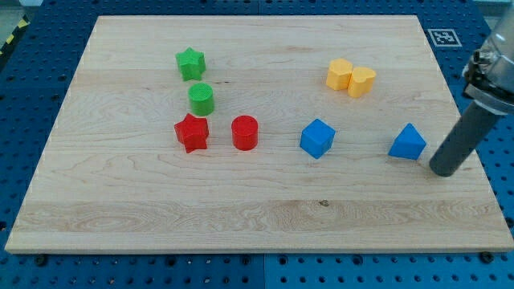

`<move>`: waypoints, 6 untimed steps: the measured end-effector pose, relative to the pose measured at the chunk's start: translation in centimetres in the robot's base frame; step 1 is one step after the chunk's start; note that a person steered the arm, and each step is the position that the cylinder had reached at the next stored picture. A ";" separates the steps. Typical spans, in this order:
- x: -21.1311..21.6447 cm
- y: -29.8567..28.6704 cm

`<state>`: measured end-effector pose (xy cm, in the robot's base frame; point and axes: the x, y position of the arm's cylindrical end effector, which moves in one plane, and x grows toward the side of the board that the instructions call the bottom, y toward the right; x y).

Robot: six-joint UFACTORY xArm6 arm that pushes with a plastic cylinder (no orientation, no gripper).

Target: Drag the blue triangle above the blue cube

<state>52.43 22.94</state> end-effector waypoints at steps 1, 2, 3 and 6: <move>0.0 -3.9; 0.0 -4.2; -0.3 -4.2; -7.8 -4.6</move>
<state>44.67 18.35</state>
